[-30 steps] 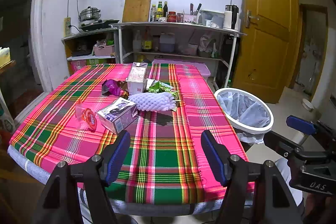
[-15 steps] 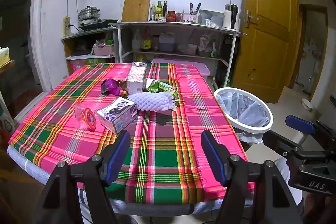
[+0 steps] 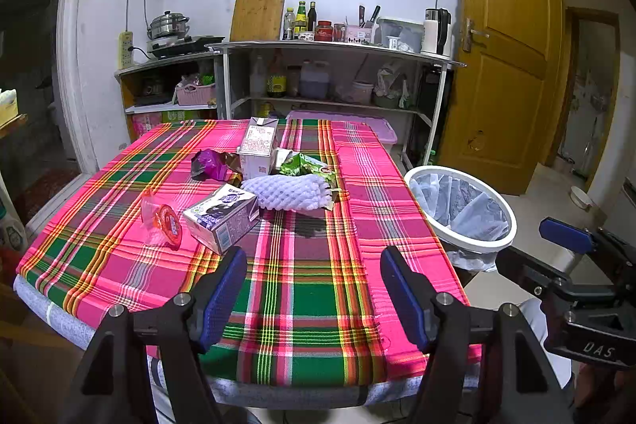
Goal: Collect trash
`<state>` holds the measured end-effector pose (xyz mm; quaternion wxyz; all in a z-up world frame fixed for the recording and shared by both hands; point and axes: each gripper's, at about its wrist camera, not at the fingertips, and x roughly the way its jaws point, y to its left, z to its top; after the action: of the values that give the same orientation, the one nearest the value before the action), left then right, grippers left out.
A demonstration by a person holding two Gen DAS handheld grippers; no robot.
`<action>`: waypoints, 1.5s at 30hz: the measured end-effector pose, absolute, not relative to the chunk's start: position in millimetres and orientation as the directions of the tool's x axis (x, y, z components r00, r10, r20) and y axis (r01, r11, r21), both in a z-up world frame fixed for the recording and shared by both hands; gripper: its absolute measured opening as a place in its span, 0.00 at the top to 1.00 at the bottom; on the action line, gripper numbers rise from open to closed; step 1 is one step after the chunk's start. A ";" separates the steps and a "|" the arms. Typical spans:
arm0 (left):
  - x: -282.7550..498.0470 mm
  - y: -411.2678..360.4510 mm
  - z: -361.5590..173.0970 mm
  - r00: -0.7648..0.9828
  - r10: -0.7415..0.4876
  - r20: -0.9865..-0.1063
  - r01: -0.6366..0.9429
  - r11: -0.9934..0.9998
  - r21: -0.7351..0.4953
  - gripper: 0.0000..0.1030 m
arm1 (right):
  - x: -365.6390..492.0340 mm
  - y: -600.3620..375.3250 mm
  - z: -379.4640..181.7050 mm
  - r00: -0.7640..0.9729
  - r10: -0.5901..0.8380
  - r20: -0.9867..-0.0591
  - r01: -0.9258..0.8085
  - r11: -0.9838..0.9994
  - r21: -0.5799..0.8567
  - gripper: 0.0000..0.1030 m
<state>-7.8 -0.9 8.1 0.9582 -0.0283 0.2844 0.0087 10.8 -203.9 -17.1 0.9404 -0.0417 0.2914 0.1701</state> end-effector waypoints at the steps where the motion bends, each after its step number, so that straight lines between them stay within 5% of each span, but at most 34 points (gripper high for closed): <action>1: -7.9 -0.7 8.5 0.838 0.001 -0.546 -0.033 0.998 -0.049 0.33 | 10.8 -203.9 -17.0 0.773 0.296 -0.562 -0.344 0.939 0.021 0.19; 45: 7.0 21.3 -6.8 0.827 -0.025 -0.561 -0.057 0.990 -0.129 0.33 | 34.5 -187.8 -28.1 0.730 0.345 -0.590 -0.405 0.914 0.032 0.19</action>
<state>7.0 21.3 -6.8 0.9533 -0.0700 0.2936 0.0082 34.5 -187.8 -28.1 0.9287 -0.0495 0.3070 0.2019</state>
